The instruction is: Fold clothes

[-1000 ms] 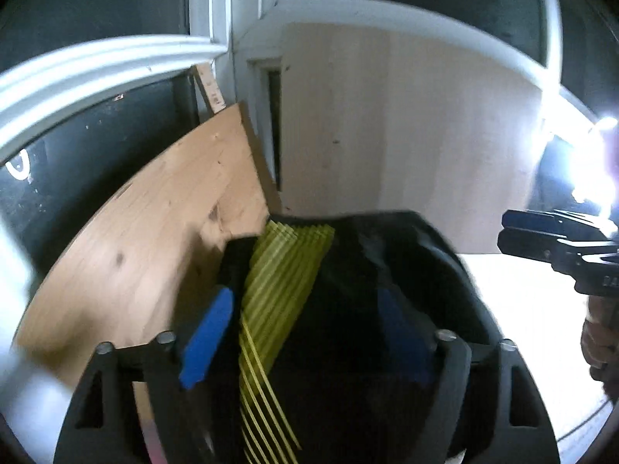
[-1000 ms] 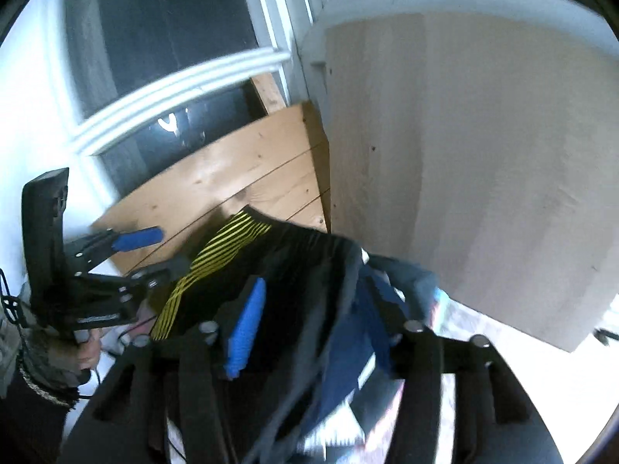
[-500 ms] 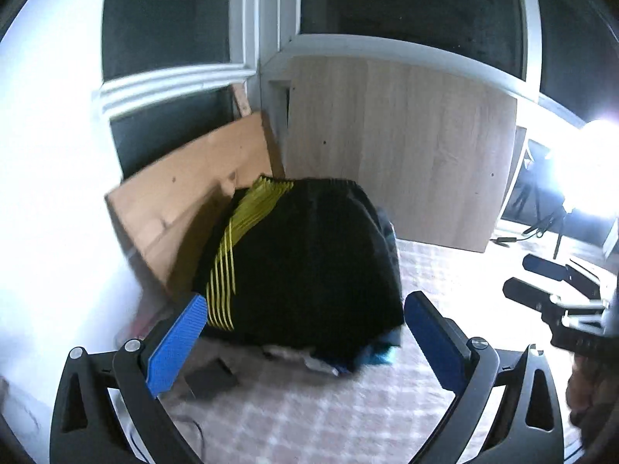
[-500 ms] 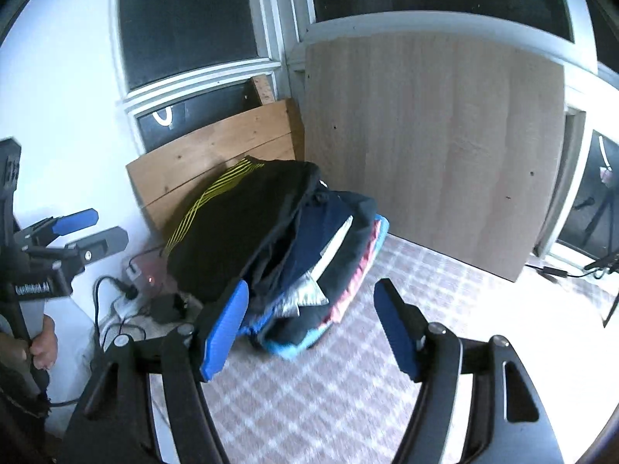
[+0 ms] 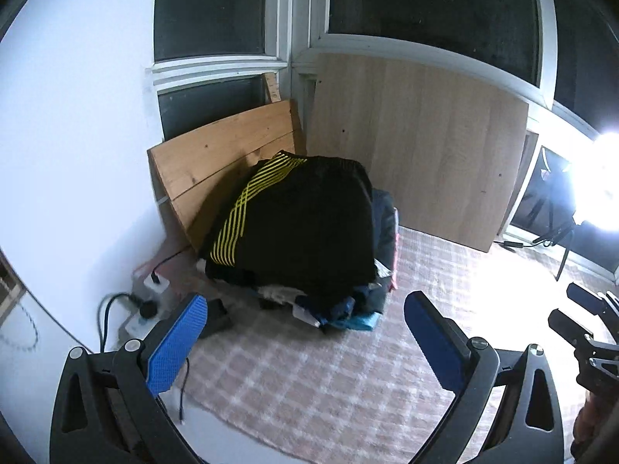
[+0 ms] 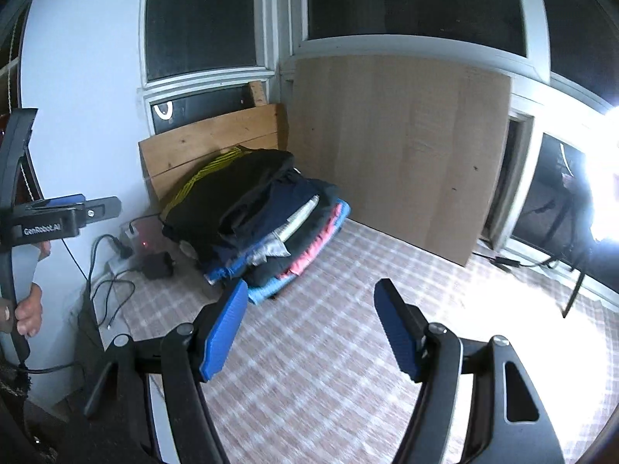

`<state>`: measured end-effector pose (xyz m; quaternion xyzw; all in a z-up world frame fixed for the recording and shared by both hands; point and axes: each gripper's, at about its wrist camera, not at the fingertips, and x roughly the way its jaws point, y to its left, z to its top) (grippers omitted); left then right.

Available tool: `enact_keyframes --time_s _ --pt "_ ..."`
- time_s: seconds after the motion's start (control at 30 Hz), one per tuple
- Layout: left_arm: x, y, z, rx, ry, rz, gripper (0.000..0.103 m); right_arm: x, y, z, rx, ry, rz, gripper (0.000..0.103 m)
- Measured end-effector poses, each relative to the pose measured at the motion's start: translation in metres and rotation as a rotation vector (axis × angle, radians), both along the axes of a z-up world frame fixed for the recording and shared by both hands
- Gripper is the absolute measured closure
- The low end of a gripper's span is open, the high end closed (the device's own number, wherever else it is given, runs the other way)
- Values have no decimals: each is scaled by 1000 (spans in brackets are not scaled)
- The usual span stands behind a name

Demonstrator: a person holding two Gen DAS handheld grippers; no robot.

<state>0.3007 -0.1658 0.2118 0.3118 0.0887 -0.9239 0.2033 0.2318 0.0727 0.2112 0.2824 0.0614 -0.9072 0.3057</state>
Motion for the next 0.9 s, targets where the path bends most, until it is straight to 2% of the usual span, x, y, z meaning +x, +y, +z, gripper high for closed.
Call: enact_keyframes --time_s 0.2,0.43,0.77,0.9 --pt "13 25 2 -29 -3 26 1 14 30 -3 2 9 -9 36" --pt "17 38 3 12 5 15 1 21 53 -8 2 5 -17 36" --pt "22 47 3 12 9 37 1 22 67 -8 1 2 -24 36" --pt "24 46 2 36 12 31 1 22 67 -9 2 -1 -18 36"
